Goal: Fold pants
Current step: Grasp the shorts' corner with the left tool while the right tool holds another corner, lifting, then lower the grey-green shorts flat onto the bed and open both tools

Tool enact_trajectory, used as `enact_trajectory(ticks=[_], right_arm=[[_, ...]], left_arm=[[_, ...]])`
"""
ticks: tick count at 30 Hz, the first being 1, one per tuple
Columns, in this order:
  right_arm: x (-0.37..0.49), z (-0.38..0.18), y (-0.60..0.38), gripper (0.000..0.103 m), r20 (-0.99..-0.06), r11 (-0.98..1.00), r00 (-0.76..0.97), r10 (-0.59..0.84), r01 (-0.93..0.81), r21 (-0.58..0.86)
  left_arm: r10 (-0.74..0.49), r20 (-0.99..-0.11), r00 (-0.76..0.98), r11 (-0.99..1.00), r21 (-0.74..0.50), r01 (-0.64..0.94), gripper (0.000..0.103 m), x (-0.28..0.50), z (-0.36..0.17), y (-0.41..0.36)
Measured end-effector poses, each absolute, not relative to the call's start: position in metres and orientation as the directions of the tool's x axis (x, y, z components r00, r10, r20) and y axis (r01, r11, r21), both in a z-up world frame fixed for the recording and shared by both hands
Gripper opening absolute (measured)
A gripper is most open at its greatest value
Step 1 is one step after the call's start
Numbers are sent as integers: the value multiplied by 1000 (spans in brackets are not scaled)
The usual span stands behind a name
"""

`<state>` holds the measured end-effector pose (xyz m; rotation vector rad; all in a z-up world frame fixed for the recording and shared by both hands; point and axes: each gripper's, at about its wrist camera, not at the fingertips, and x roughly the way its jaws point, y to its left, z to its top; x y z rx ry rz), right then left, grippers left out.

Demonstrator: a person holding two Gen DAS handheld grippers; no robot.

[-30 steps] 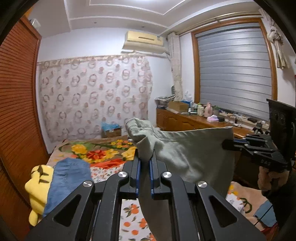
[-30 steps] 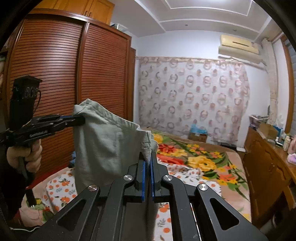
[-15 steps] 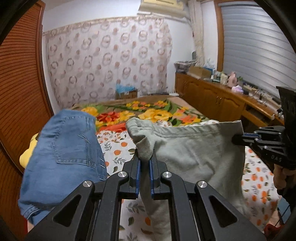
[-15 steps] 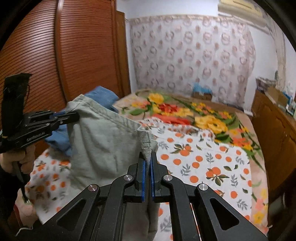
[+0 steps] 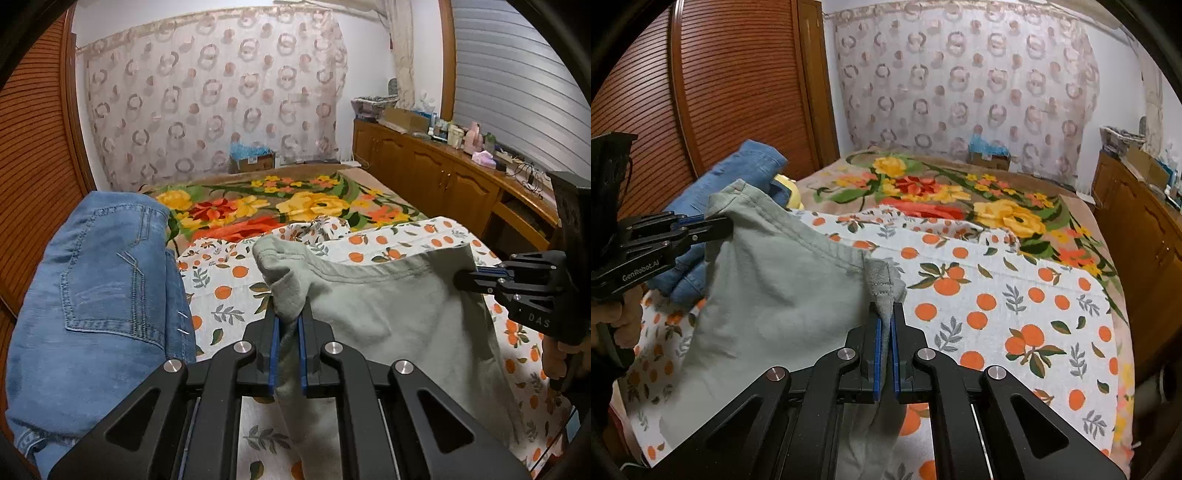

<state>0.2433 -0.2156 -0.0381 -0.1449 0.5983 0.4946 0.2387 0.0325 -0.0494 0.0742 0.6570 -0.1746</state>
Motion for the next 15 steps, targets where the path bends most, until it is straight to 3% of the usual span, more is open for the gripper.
enact_trajectory(ticks=[15], right_arm=[[257, -52, -194, 4, -616, 879, 690, 380, -477, 8]], left_arm=[[-140, -633, 761, 982, 11, 189, 9, 255, -57, 35]])
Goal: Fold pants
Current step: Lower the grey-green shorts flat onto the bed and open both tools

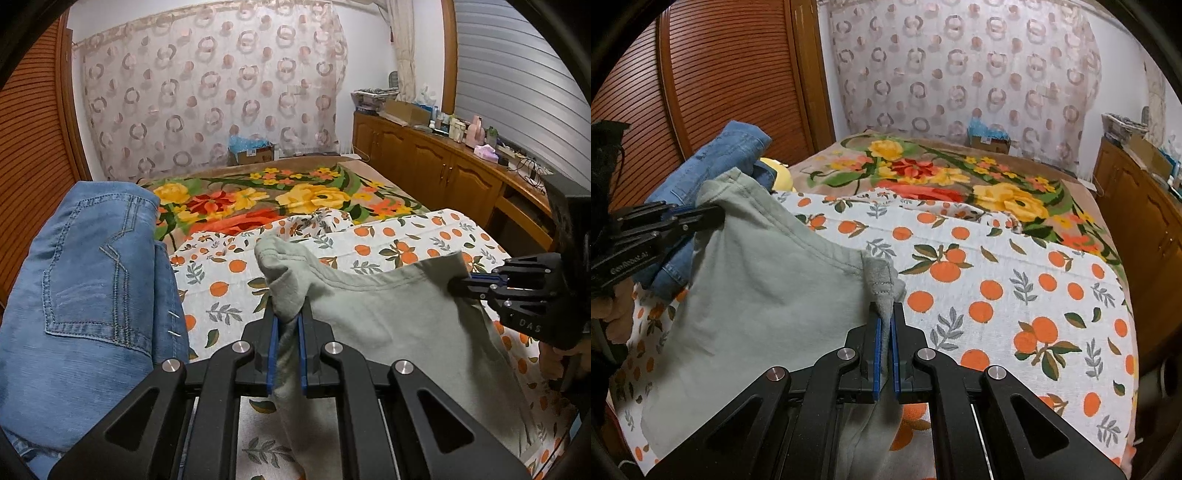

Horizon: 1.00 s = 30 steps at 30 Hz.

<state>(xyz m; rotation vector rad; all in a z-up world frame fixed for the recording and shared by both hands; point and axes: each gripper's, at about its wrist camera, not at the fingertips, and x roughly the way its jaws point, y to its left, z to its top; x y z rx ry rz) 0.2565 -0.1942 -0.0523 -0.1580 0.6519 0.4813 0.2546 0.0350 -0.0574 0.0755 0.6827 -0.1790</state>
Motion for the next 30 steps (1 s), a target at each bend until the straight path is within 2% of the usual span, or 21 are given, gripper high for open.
enact_trajectory(ticks=[3, 5, 7, 9, 12, 13, 14, 15, 16, 18, 20, 26, 30], right_arm=[[260, -56, -191, 4, -630, 885, 688, 360, -466, -2], [259, -55, -190, 4, -634, 888, 688, 354, -459, -2], [257, -54, -189, 4, -637, 892, 690, 345, -451, -4], [256, -54, -188, 8, -640, 897, 691, 336, -441, -5], [251, -50, -187, 10, -636, 907, 706, 310, -421, -26], [249, -48, -188, 12, -635, 909, 710, 305, -417, -29], [245, -47, -190, 18, -634, 910, 712, 302, -414, -32], [241, -46, -190, 25, -633, 912, 715, 296, -409, -36], [237, -45, -191, 27, -632, 913, 718, 292, -406, -39], [226, -44, -193, 32, -629, 912, 721, 290, -407, -45], [212, -44, -194, 38, -636, 912, 721, 275, -404, -64], [174, -47, -194, 46, -655, 919, 726, 209, -375, -123], [148, -42, -198, 53, -643, 924, 734, 219, -368, -105]], left_arm=[[-144, -639, 755, 981, 6, 192, 13, 255, -60, 36], [-145, -641, 754, 980, 9, 196, 19, 255, -62, 34], [-145, -635, 759, 980, 15, 200, 35, 251, -62, 32], [-158, -625, 765, 978, 6, 207, 43, 247, -60, 33], [-165, -622, 765, 977, 2, 213, 47, 240, -56, 33], [-169, -624, 763, 976, 0, 217, 50, 239, -55, 33], [-174, -626, 760, 975, -2, 222, 53, 237, -56, 32], [-180, -627, 758, 974, -6, 226, 60, 234, -56, 33], [-189, -626, 756, 973, -13, 232, 68, 230, -56, 33], [-219, -627, 748, 967, -36, 253, 75, 222, -59, 32], [-228, -630, 742, 965, -44, 259, 76, 214, -61, 31], [-225, -637, 737, 964, -36, 264, 76, 189, -64, 25], [-233, -638, 734, 961, -37, 273, 76, 169, -66, 21]])
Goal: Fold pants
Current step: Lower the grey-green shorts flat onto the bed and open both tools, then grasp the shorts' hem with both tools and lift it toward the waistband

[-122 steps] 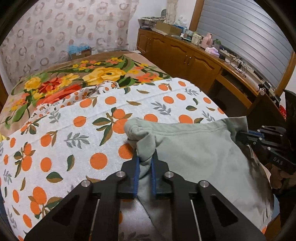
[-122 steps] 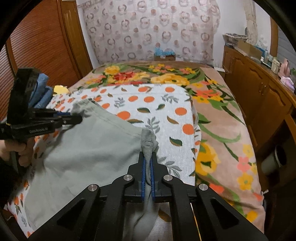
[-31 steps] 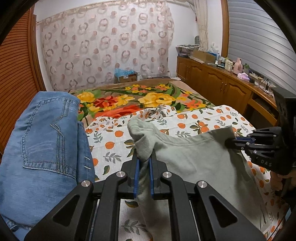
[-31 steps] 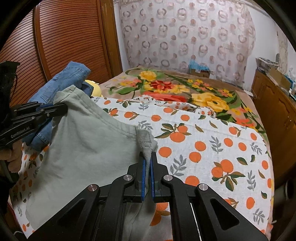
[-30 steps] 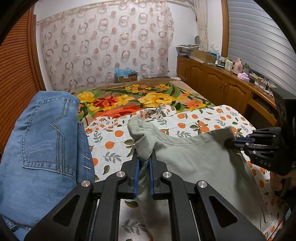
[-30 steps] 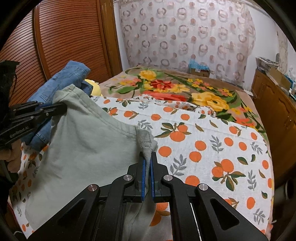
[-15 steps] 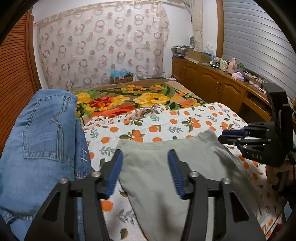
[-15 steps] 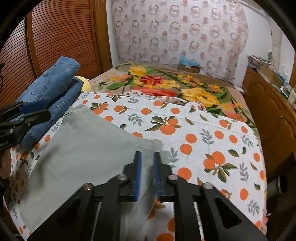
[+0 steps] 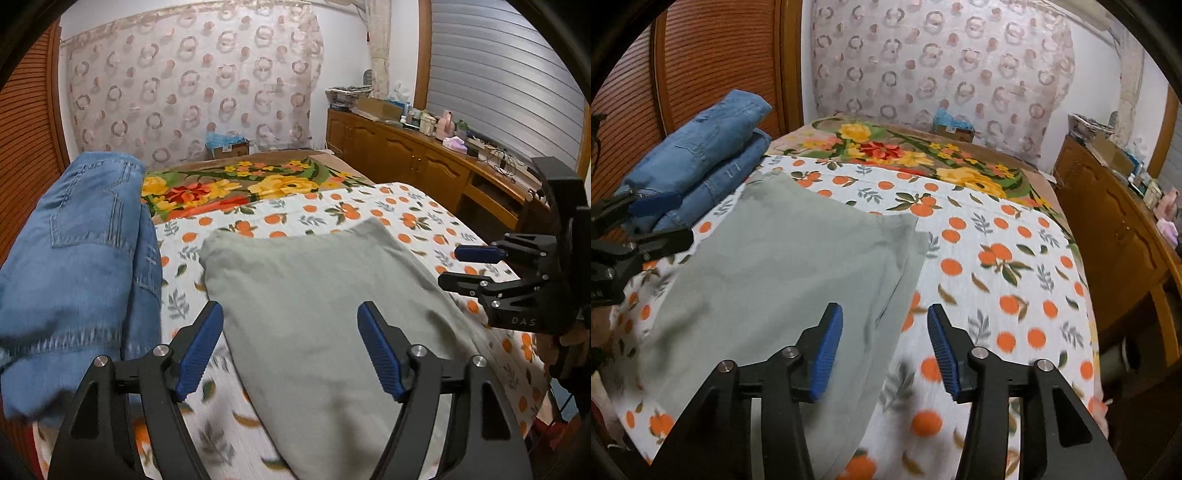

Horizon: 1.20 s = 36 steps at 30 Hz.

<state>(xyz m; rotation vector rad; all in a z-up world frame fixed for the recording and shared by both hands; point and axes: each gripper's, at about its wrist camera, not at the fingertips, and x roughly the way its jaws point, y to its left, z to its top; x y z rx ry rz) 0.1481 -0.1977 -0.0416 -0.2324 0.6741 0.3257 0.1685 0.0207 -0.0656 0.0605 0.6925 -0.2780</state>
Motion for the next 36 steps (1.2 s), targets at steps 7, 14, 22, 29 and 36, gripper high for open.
enact_trajectory(ticks=[7, 14, 22, 29, 36], right_arm=[[113, -38, -210, 59, -641, 937, 731, 235, -345, -50], [84, -45, -211, 61, -652, 937, 732, 198, -338, -94], [60, -50, -216, 61, -644, 932, 726, 243, -359, -54], [45, -54, -221, 61, -640, 923, 710, 293, -385, -4], [42, -65, -217, 48, -660, 915, 681, 317, -402, 25]], left_arm=[[-236, -651, 721, 960, -40, 278, 76, 136, -75, 16], [-228, -656, 719, 965, -55, 257, 76, 113, -81, 20], [-220, -675, 704, 971, -81, 226, 76, 89, -96, 25], [-224, -694, 685, 971, -103, 214, 71, 74, -109, 28], [-248, -701, 669, 967, -133, 219, 53, 68, -113, 29]])
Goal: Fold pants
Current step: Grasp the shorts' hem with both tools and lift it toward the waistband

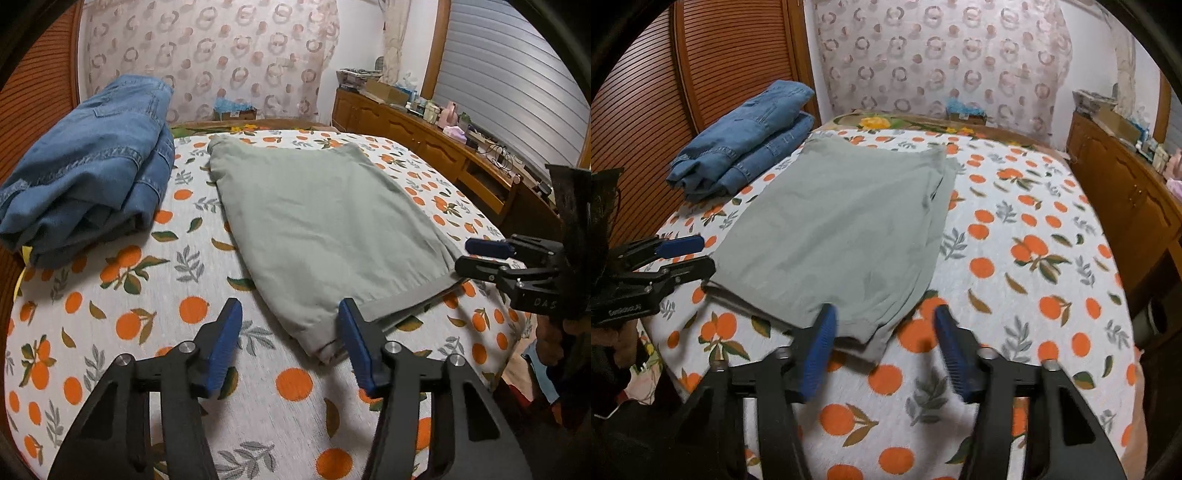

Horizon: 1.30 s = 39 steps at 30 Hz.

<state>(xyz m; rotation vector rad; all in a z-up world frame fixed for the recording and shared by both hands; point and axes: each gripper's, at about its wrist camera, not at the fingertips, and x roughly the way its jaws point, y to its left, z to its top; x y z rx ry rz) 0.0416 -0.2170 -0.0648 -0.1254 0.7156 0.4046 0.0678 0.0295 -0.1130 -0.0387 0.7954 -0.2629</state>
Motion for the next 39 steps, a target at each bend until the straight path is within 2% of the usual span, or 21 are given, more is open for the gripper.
enact_trajectory(ticks=[17, 24, 30, 39], right_arm=[[43, -76, -211, 31, -675, 898, 637, 372, -430, 89], [41, -79, -211, 20, -664, 889, 634, 397, -445, 107], [42, -80, -212, 15, -657, 880, 623, 425, -455, 138], [37, -73, -217, 13, -624, 866, 628, 465, -468, 175]], left_arm=[[-255, -718, 648, 965, -147, 216, 50, 59, -125, 27], [-306, -708, 636, 952, -206, 228, 31, 57, -124, 27], [-320, -705, 633, 947, -214, 240, 16, 60, -123, 22], [-327, -671, 665, 944, -205, 258, 11, 49, -105, 21]])
